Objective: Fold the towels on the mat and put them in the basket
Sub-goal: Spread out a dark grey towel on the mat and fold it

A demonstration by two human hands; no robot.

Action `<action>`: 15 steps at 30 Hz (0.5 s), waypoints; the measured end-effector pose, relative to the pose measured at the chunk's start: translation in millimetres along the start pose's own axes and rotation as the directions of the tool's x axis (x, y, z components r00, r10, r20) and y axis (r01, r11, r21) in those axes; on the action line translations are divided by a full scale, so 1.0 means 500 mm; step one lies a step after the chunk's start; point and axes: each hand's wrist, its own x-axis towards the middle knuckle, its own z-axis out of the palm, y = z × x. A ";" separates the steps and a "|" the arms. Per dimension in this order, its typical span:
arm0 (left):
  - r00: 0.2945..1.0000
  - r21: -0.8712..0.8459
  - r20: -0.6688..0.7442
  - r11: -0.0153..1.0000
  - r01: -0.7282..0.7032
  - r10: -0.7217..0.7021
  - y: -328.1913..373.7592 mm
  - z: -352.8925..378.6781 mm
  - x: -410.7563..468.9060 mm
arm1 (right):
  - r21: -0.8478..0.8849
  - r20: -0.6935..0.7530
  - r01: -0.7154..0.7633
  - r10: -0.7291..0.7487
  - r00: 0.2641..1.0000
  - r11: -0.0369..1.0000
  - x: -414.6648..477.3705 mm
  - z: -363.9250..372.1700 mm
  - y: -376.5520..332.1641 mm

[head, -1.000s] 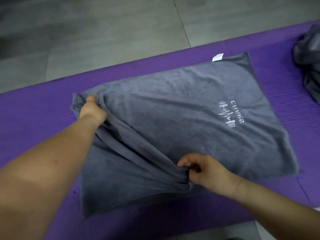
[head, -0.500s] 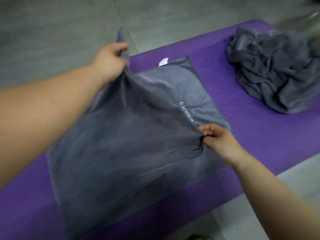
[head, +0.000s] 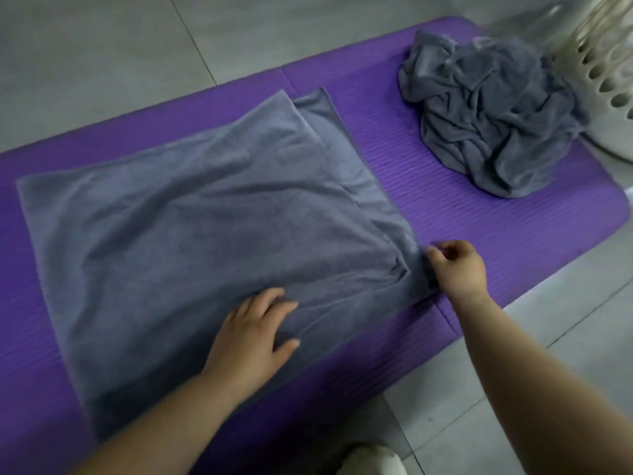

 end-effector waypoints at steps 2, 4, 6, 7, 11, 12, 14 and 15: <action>0.997 0.037 -0.079 0.999 0.017 -0.014 -0.014 0.018 -0.039 | -0.028 0.005 0.068 -0.068 0.998 0.997 -0.020 0.005 -0.025; 0.992 0.058 -0.129 0.998 0.009 -0.001 -0.027 0.028 -0.064 | -0.067 0.160 0.038 -0.027 0.987 0.997 -0.036 0.021 -0.039; 0.991 0.099 -0.133 0.995 -0.014 0.027 -0.038 0.033 -0.078 | -0.175 0.306 0.038 0.018 0.952 0.984 -0.048 0.036 -0.038; 0.990 0.123 -0.132 0.992 -0.033 0.049 -0.042 0.033 -0.083 | -0.197 0.318 0.068 -0.002 0.948 0.978 -0.050 0.039 -0.035; 0.988 0.147 -0.142 0.989 -0.034 0.055 -0.053 0.043 -0.105 | -0.101 0.113 0.075 -0.064 0.992 0.992 -0.041 0.004 -0.025; 0.987 0.155 -0.144 0.987 -0.044 0.067 -0.055 0.047 -0.110 | -0.091 0.073 0.057 -0.051 0.996 0.994 -0.036 -0.008 -0.020; 0.976 0.200 -0.184 0.976 -0.082 0.120 -0.058 0.057 -0.118 | -0.134 0.090 0.012 0.000 0.996 0.991 -0.029 -0.023 -0.005; 0.970 0.203 -0.201 0.975 -0.093 0.134 -0.060 0.059 -0.121 | -0.169 0.095 0.006 0.011 0.995 0.986 -0.029 -0.023 -0.001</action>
